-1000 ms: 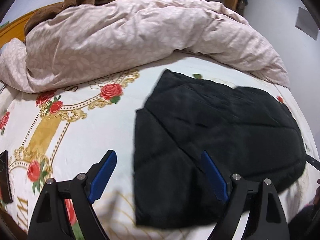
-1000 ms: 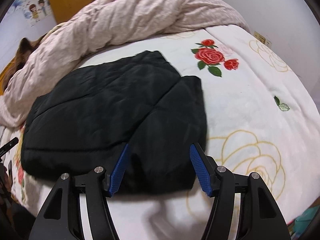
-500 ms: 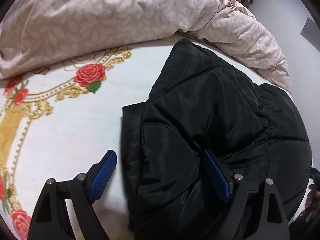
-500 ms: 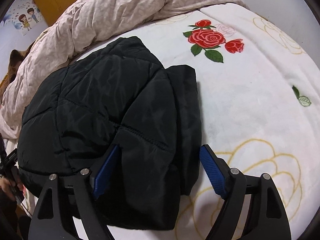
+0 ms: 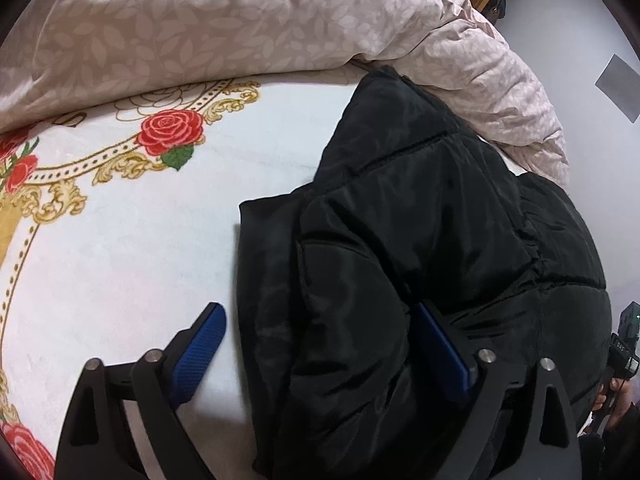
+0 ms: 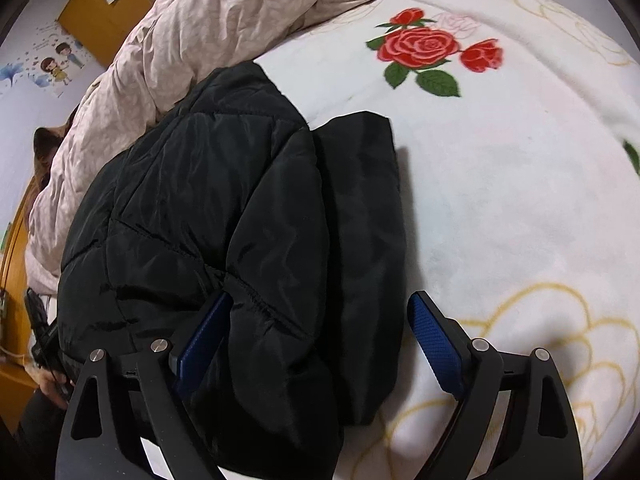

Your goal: Fold large clothes

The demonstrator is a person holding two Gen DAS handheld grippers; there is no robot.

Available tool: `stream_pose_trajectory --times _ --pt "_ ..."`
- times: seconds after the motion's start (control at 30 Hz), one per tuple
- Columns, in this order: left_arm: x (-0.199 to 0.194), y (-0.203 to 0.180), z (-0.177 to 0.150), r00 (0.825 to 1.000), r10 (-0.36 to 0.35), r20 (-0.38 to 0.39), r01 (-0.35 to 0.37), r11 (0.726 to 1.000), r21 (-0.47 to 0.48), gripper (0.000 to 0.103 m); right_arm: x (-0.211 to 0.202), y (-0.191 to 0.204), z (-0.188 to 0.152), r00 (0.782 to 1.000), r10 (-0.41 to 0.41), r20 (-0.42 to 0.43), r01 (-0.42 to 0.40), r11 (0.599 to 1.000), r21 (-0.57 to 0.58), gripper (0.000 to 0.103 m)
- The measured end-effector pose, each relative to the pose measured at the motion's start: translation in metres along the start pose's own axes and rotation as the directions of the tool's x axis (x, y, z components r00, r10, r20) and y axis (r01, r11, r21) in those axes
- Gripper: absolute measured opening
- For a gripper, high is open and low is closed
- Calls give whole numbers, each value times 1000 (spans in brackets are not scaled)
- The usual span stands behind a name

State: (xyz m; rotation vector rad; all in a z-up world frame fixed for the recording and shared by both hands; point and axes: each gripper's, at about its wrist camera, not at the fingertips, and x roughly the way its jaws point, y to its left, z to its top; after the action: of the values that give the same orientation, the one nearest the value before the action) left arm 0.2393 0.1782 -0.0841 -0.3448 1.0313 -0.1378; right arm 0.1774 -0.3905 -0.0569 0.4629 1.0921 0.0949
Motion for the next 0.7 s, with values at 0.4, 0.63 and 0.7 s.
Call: stream_pose_trajectory --times 0.4,0.63,0.7 --pt "16 6 6 995 -101 -20 100 994 -43 103 23 0 17 993 112 -35 -111 994 19 78" --pt "15 -14 11 991 -124 -43 126 992 30 70 30 12 26 989 138 -51 -139 990 -10 48" --pt "7 -21 11 993 -115 -39 117 992 50 53 28 14 27 989 136 -55 -137 991 -15 40"
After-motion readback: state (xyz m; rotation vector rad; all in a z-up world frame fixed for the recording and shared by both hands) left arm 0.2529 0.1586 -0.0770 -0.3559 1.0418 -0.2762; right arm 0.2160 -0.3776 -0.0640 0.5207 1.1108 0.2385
